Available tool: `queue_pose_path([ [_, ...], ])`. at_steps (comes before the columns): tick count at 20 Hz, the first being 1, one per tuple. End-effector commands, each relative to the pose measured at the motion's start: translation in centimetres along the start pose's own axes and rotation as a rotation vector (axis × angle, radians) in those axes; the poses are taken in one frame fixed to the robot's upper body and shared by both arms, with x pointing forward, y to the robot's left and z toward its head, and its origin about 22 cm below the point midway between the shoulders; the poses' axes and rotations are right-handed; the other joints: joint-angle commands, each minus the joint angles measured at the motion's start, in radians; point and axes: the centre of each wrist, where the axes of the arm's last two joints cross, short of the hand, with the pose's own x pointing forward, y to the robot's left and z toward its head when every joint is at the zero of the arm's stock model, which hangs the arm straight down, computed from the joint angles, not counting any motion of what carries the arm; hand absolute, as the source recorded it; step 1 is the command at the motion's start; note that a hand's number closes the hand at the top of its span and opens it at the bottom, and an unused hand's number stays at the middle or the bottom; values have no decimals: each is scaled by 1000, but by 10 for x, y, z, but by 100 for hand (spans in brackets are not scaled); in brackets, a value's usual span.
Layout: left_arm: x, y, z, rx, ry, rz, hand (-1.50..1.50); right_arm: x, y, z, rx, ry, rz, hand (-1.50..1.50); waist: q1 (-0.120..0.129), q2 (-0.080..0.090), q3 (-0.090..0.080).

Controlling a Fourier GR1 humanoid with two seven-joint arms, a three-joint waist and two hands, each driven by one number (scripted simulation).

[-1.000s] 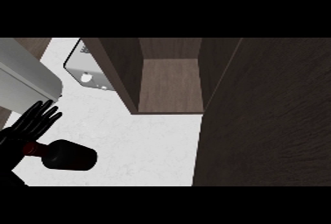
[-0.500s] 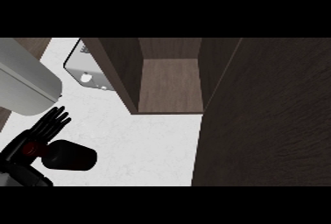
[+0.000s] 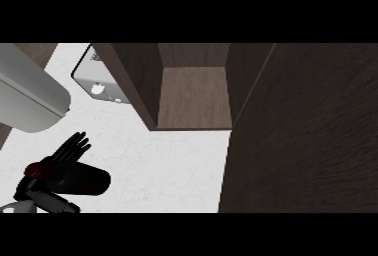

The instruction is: Pick up the wine, place it into the cabinet and close the cabinet

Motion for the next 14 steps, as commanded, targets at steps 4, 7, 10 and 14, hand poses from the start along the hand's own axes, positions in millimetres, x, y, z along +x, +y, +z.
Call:
queue_pose_path([
  [4, -24, -7, -3, -100, -69, 120, -150, 12, 0, 18, 26, -32, -26, -150, -13, 0, 0],
  [7, -35, -12, -1, -91, -53, 157, -150, 13, -2, 7, 16, -36, -32, -150, -6, 1, 0],
  [10, -33, -7, 0, -136, -46, 217, -150, 13, 5, 6, 16, -11, -30, -150, -9, 1, -2],
  [14, -37, -21, -22, -135, -66, 239, -150, 14, 4, 8, 31, -9, -27, -150, -9, 0, 0],
])
